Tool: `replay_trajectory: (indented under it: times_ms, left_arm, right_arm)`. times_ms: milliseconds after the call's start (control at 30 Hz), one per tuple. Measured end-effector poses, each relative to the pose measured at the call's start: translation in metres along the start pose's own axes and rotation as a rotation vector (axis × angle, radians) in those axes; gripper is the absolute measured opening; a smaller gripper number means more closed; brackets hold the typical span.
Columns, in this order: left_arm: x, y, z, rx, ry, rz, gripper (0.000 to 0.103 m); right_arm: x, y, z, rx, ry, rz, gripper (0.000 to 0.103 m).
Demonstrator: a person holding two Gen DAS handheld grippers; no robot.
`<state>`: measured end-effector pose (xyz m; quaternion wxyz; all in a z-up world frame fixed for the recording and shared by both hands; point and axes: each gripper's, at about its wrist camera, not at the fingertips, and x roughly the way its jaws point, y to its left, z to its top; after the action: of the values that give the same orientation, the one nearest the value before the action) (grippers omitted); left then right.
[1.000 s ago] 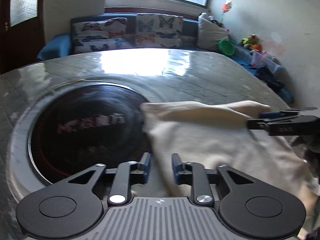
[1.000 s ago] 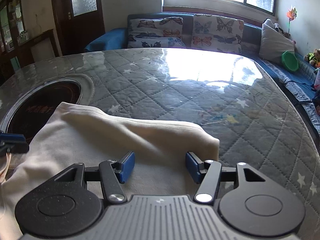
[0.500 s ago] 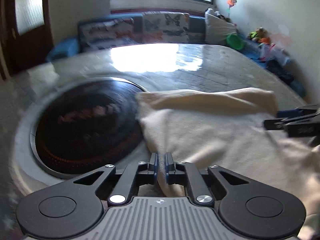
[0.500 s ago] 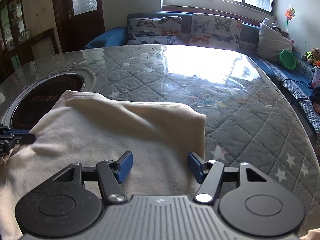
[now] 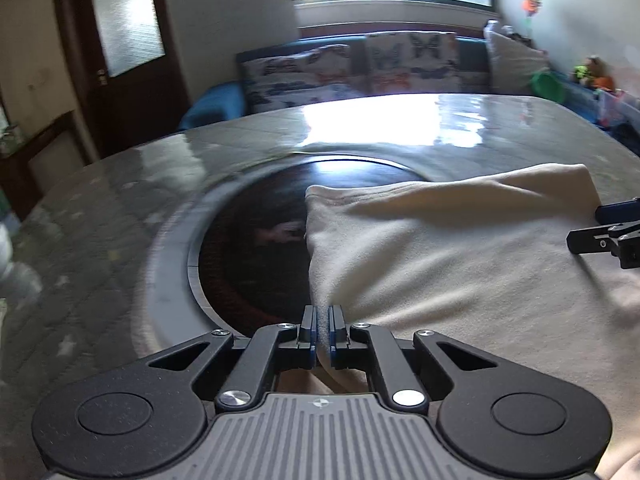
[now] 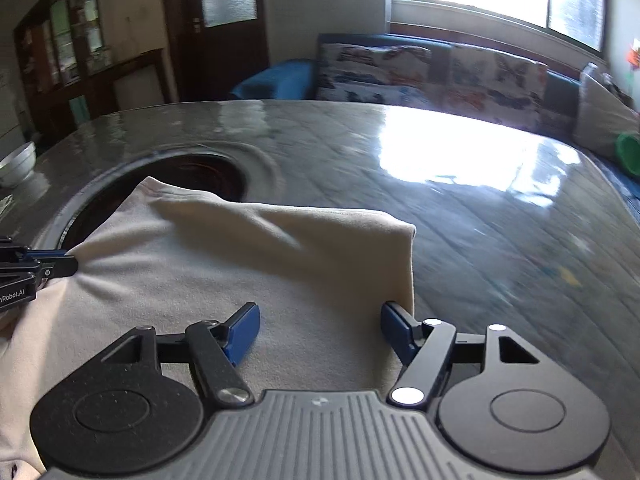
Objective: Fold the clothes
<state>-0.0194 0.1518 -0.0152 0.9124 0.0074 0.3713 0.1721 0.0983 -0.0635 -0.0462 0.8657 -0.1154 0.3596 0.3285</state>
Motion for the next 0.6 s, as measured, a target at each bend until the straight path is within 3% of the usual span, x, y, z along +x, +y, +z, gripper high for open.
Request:
replay_trajectory:
  times_ms: [133,233,467,600]
  left_arm:
    - [0.005,0.023,-0.001,-0.026,0.012,0.038,0.007]
    - [0.005,0.032,-0.002,-0.033,0.017,0.02,0.01]
    - [0.004,0.038,-0.003,-0.042,0.01,-0.013,0.011]
    - [0.005,0.041,-0.003,-0.047,0.009,-0.02,0.013]
  right_arm:
    - [0.019,0.021,0.017,-0.043,-0.006,0.057,0.07]
    - [0.023,0.022,0.033,-0.032,-0.007,0.103,0.066]
    - [0.02,-0.013,0.063,0.079,-0.046,0.085,0.065]
    - [0.045,-0.038,0.076,0.175,0.043,0.146,0.057]
